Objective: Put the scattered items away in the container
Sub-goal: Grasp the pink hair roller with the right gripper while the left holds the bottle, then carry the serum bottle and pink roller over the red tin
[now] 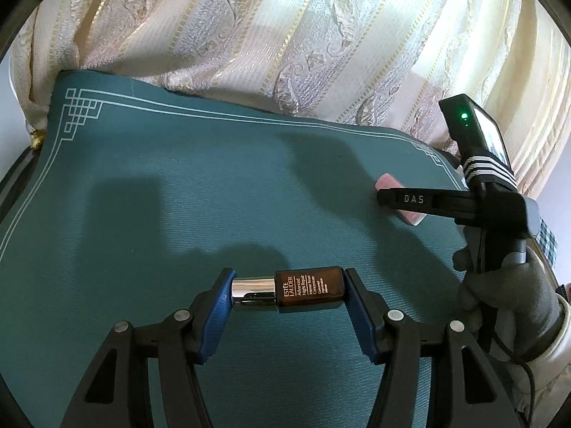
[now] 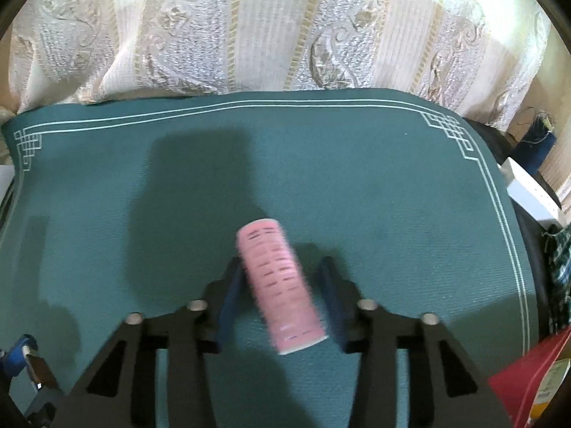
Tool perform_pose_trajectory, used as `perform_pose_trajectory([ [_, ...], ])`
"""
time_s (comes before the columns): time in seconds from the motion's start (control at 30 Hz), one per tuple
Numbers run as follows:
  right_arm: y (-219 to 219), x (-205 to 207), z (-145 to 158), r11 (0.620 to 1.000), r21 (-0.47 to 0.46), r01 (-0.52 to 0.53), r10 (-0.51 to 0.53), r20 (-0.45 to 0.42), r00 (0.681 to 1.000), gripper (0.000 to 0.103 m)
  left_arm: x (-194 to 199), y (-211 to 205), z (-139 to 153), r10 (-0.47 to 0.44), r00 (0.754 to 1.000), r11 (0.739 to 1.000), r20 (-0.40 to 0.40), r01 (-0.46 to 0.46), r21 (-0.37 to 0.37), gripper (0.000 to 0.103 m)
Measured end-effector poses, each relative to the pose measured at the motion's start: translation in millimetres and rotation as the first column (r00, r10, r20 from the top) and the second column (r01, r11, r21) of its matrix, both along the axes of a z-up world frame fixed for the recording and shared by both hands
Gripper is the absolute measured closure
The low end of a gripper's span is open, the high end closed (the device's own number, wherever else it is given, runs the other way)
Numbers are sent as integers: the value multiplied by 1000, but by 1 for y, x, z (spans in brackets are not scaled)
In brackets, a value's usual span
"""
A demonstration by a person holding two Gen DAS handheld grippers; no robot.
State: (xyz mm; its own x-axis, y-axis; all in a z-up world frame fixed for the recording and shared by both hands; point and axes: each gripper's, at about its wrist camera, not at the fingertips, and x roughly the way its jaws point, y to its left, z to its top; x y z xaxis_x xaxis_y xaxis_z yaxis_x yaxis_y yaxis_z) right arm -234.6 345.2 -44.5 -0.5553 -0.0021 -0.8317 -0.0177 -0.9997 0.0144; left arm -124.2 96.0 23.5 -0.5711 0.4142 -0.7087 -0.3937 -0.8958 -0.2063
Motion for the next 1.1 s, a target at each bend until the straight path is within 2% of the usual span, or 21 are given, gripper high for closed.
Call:
perform_pose_trajectory([
  [0.27, -2, 30, 13, 997, -72, -22, 20, -29, 999, 73, 4, 3, 2, -15, 1000, 1000, -14, 15, 2, 41],
  [0.57, 4, 99, 52, 991, -128, -46, 29, -129, 991, 73, 15, 10, 12, -42, 998, 999, -42, 42, 3, 41],
  [0.8, 49, 179, 87, 992, -129, 6, -35, -226, 974, 73, 33, 25, 29, -88, 994, 996, -67, 89, 8, 41],
  [1.1, 134, 281, 110, 972, -140, 189, -222, -280, 934, 73, 84, 73, 52, -219, 972, 974, -86, 223, 32, 41],
])
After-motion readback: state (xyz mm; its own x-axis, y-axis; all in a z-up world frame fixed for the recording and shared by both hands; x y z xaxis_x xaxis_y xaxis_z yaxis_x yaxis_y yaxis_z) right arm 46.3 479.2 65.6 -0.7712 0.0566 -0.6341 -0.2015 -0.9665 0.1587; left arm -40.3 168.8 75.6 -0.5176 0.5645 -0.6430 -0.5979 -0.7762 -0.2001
